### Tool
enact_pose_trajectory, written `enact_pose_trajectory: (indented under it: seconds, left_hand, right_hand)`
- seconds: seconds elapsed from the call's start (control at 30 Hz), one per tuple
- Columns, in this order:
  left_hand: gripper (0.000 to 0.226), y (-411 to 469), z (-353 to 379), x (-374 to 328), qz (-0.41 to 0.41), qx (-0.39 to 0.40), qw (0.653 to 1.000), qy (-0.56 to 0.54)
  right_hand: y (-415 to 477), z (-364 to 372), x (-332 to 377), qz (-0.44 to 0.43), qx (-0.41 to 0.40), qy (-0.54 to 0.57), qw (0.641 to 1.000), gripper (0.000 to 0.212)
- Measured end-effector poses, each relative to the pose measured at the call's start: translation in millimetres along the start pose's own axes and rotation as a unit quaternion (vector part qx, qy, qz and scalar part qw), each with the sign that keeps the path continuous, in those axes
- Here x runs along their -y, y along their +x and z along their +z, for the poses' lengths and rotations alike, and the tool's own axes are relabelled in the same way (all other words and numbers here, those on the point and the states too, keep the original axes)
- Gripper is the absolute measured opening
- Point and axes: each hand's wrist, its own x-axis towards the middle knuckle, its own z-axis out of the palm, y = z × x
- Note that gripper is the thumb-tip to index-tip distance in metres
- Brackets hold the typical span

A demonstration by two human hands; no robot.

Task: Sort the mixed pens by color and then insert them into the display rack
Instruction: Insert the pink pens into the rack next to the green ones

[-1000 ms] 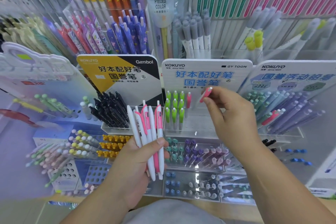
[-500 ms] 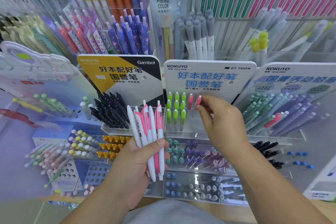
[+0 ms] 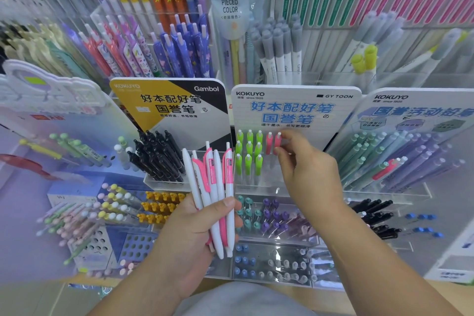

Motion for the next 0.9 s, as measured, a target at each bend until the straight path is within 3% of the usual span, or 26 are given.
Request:
enact_pose_trajectory:
  seconds: [0.2,0.3,0.37,0.43,0.53,0.77,0.9]
  left_hand:
    - [0.028,-4.4,1.5,-1.1,-0.008,0.014,1.000,0.022]
    - [0.030,-5.3,4.8,-1.1,-0.014,0.024,0.999,0.026]
    - [0.026,-5.5,8.0,-0.3,-0.015,0.029,0.999,0.030]
    - [0.021,-6.1,11.5,0.1,-0.008,0.036,0.998,0.045]
    - [0.025,-6.2,18.2,1.0,0.003,0.050,0.995,0.085]
    - [0.036,-2.6,23.9,2.6,-0.002,0.039,0.996,0.084]
    - [0.040,0.8,20.9,3.8,-0.020,0.012,0.998,0.051]
  right_hand:
    - [-1.3,-15.4,9.0,0.033,0.009,-0.004,0.999,0.036]
    - [-3.3,-33.0,22.3,0.090,0.028,0.065,0.993,0.038]
    - [-3.2,-44.8,35.1,0.159,0.062,0.196,0.966,0.032]
    - [-3.8,-53.7,49.7,0.233,0.106,0.332,0.908,0.023]
    - [-11.0,-54.7,62.6,0.279,0.134,0.397,0.864,0.020]
    - [-16.9,-55.5,64.6,0.342,0.087,0.435,0.828,0.009]
    - [-7.4,-70.2,58.1,0.322,0.034,0.428,0.844,0.006]
